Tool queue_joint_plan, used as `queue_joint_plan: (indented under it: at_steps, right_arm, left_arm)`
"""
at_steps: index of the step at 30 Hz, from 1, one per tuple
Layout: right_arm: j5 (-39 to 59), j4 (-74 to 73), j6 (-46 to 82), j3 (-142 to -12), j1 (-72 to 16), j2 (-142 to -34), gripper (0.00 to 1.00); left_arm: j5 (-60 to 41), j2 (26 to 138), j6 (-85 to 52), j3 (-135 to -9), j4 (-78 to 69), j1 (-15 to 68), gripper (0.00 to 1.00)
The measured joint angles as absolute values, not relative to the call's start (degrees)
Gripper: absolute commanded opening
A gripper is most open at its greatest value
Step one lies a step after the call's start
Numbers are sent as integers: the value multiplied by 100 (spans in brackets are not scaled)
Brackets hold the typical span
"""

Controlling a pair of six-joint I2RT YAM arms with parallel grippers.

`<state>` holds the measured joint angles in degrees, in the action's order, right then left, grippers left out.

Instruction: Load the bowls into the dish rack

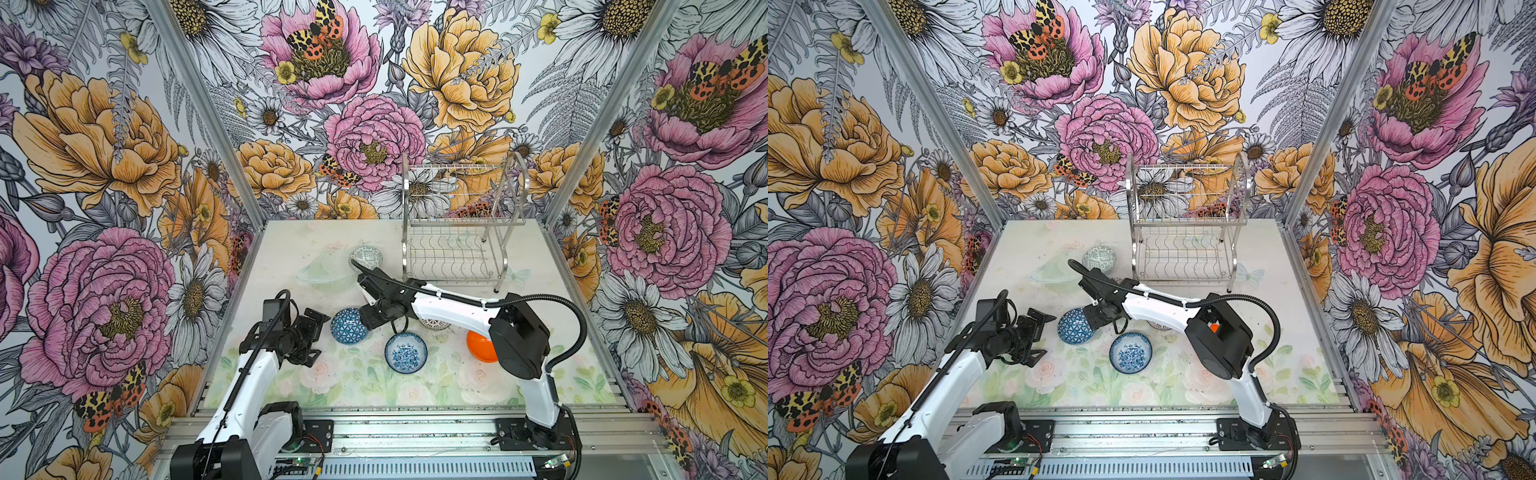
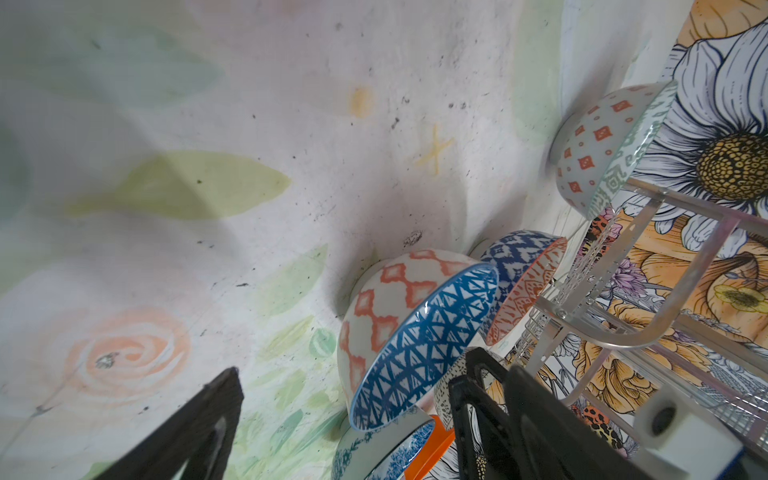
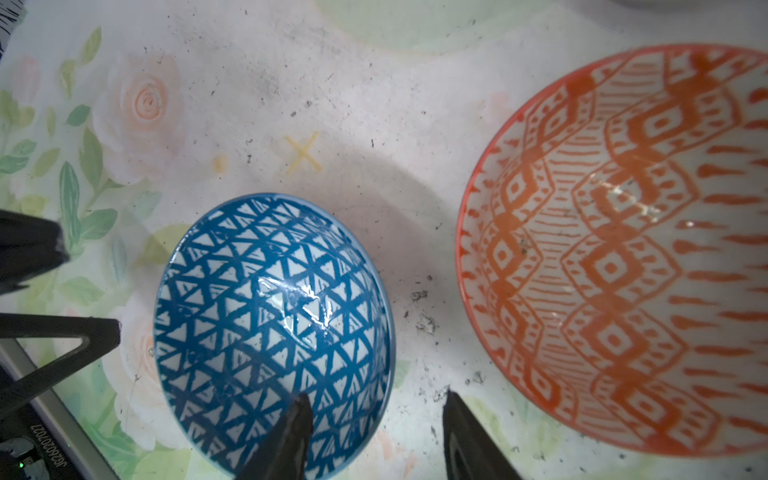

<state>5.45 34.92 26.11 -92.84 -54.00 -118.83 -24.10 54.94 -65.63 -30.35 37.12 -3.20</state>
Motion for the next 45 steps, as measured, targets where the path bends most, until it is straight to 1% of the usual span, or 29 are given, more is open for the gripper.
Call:
queue_joint_plan:
  at_steps: [3,6,9,13,18,28,31,34,37,41,45]
  right_arm:
    - [611,3496,2611,-9284,-5400,-12027,45]
    - [633,3500,2611,-9273,-5400,-12119,34]
    - [631,3494,2600,-9268,-5398,-12121,26]
    - [615,3492,2587,-9192,-5347,-12121,19]
    - [523,3544,2578,-9026,-5168,-12079,16]
    - [-49,3774,2410,-8930,-4904,-11830,16]
    - [-198,3846,2344,-8930,-4884,-11828,18]
    - [-307,3916,2241,-8930,-4871,-11828,26]
    - [-414,4016,2154,-8930,-4866,-11817,31]
    - [-497,4141,2112,-8952,-4869,-11723,42]
    - [-585,4292,2067,-9129,-4897,-11603,47]
  left_arm:
    - [-2410,5524,-6563,-3061,3695,-226,99]
    - [-2410,5527,-6567,-3063,3658,-154,99]
    - [-2410,5559,-6569,-3063,3546,-40,99]
    - [-2410,5756,-6571,-3065,3406,169,98]
    - [-2408,6003,-6615,-3127,3271,379,99]
    - [-2408,6593,-6676,-3516,2891,703,99]
    - [-2408,6772,-6676,-3640,2825,790,99]
    - [-2408,6864,-6676,-3741,2794,843,99]
    - [-2408,6884,-6676,-3782,2753,845,99]
    - [-2425,6884,-6676,-3785,2733,790,99]
    - [-2523,6877,-6672,-3785,2709,563,99]
